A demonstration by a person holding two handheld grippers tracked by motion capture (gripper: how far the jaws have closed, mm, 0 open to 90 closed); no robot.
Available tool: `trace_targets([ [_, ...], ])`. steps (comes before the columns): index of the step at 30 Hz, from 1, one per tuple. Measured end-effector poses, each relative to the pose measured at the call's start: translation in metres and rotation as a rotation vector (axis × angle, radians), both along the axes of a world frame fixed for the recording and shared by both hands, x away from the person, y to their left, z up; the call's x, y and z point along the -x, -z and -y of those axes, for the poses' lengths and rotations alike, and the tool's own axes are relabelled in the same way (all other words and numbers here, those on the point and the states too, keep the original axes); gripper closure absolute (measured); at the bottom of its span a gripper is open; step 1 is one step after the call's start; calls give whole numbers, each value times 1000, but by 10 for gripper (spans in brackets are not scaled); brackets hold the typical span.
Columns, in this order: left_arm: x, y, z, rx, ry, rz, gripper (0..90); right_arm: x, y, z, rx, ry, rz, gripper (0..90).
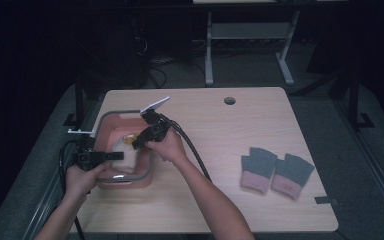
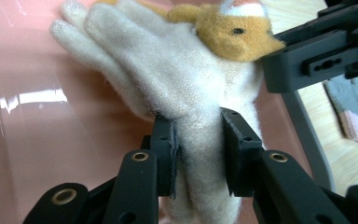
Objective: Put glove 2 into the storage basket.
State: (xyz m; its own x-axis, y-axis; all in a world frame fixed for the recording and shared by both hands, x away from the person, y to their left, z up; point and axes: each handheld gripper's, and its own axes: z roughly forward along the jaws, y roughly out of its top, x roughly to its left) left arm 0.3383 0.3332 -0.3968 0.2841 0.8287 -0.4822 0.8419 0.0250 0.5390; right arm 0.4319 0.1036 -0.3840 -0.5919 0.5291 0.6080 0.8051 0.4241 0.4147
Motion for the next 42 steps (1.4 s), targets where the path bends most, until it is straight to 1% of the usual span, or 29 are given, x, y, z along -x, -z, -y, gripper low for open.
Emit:
trace_targets([
  [3,0,1,1,-11,-15,-10,689,0,0,1,8,-3,-1,679],
  [5,0,2,0,-31,-13,-20,688,0,-1,2,4,-5,-2,671],
  [8,-1,5,-1,-35,-16,-38,680,0,-4,5,-5,6,-2,671],
  [12,0,4,-2,-36,-29,-44,616,1,-7,9,-11,2,13,671],
  [13,0,2,-2,-41,-34,-37,598,2,-8,10,-15,6,8,671],
  [17,1,-7,-5,-52,-45,-12,568,4,-11,14,-27,2,21,671],
  [18,1,-11,-6,-59,-54,3,567,4,-12,14,-30,6,23,671],
  [20,1,-15,-7,-70,-52,12,575,5,-14,16,-36,6,27,671],
  [23,-1,-15,-1,-102,-12,4,643,6,-14,20,-43,8,30,671],
  [25,-2,-12,3,-127,10,-8,667,7,-15,22,-48,9,31,671],
  [28,-5,-7,10,-182,41,-24,677,8,-16,26,-49,10,30,671],
  [29,-6,-5,12,-200,44,-33,677,9,-16,28,-54,11,33,671],
  [30,-8,-4,13,-225,57,-43,677,9,-16,29,-54,13,36,671],
  [31,-8,-3,14,-231,60,-55,676,9,-17,30,-60,10,38,671],
  [32,-10,-1,17,-254,66,-68,676,9,-17,31,-63,16,38,671],
  [34,-11,2,18,-281,69,-74,669,10,-19,34,-68,15,40,669],
  [36,-12,2,17,-274,67,-77,660,11,-19,36,-76,15,40,666],
  [39,-11,0,15,-264,54,-64,653,13,-20,40,-85,14,46,662],
  [42,-9,-7,15,-258,54,-34,643,14,-22,44,-93,21,48,655],
])
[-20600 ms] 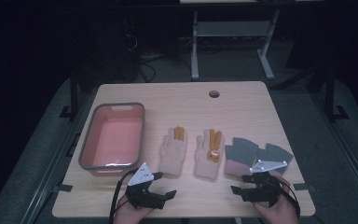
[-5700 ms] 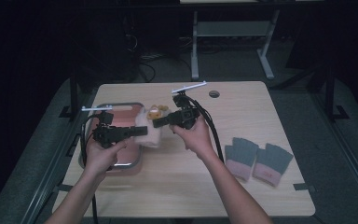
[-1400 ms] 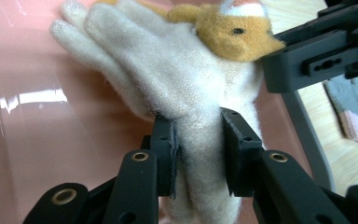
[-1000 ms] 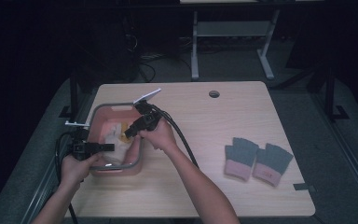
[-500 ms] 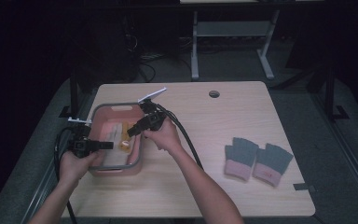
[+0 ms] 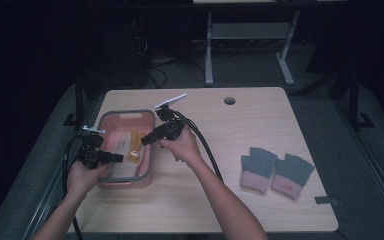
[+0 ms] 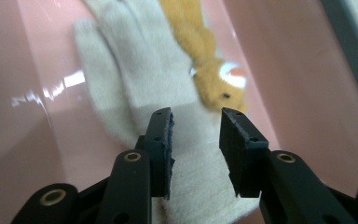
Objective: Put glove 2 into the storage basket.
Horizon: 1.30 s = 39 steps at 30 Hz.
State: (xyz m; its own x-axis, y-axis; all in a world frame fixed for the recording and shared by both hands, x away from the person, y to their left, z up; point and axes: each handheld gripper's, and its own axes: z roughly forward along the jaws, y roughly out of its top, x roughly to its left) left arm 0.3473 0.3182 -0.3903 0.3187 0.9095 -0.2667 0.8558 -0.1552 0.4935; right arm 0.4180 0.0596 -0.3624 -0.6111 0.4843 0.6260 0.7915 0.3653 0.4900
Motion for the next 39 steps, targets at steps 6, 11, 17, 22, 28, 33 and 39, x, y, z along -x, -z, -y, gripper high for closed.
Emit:
trace_targets([
  [6,2,-17,8,30,16,58,615,2,-4,9,-15,9,6,641],
  [11,2,-26,16,48,27,88,599,2,-6,19,-24,18,18,626],
  [17,4,-34,26,99,47,121,570,3,-7,32,-29,38,31,597],
  [22,5,-40,38,106,82,144,558,4,-7,43,-24,51,39,587],
  [28,5,-45,49,119,102,157,542,5,-6,53,-18,62,43,580],
  [33,4,-46,62,124,135,154,543,8,-9,73,-29,82,45,564],
  [39,4,-49,77,137,161,167,530,10,-8,89,-29,104,42,555],
])
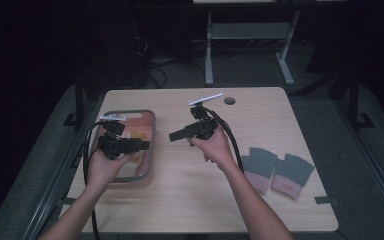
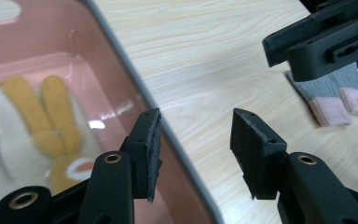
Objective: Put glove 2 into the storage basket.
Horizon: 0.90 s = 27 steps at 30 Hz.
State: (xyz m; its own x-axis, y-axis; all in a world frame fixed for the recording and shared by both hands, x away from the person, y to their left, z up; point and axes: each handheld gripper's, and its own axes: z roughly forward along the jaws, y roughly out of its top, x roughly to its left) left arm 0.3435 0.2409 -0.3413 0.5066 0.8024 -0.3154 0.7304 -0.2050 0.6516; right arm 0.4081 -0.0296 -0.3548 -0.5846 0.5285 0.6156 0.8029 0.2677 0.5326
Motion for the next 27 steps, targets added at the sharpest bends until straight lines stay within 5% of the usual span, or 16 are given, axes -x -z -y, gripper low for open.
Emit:
trace_targets([
  [27,3,-4,57,11,103,44,440,22,2,64,8,56,-2,524],
])
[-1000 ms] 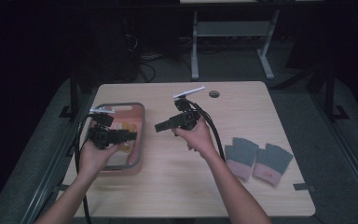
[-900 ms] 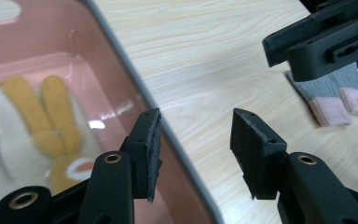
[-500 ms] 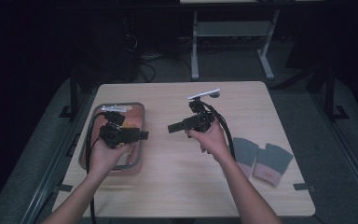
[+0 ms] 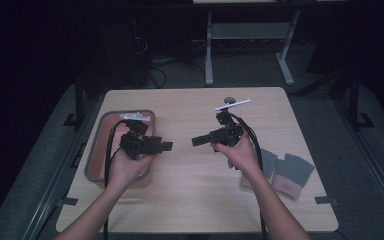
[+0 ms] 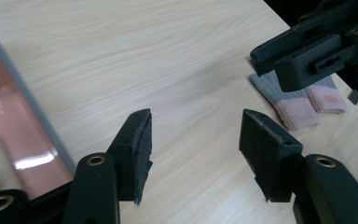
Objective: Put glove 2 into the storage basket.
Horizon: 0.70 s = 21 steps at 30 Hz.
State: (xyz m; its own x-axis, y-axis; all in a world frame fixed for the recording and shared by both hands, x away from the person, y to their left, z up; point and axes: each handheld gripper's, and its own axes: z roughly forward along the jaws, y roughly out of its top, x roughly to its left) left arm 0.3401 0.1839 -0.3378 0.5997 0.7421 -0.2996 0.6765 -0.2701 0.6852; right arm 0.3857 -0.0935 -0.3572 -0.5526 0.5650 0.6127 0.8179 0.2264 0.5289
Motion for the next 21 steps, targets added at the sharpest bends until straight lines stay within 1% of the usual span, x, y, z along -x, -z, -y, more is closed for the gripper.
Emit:
trace_targets([
  [3,1,2,7,6,19,-12,441,5,1,7,5,8,5,517],
  [7,2,5,19,6,43,-14,432,10,4,17,1,22,1,506],
  [8,3,5,21,3,50,-13,431,10,6,19,3,22,6,505],
  [10,3,6,26,3,62,-11,423,12,8,25,3,33,-2,502],
  [11,4,7,29,10,61,-10,419,13,9,28,4,36,-3,501],
  [12,4,7,31,7,69,-9,414,14,10,30,2,41,0,499],
  [15,5,8,36,11,71,-8,394,17,13,38,6,51,-4,495],
  [17,5,8,39,17,70,-6,382,19,15,44,0,57,-17,496],
  [18,5,9,40,16,73,-7,378,20,17,48,0,61,-13,496],
  [21,6,9,45,22,72,-1,361,23,20,57,7,76,-18,496],
])
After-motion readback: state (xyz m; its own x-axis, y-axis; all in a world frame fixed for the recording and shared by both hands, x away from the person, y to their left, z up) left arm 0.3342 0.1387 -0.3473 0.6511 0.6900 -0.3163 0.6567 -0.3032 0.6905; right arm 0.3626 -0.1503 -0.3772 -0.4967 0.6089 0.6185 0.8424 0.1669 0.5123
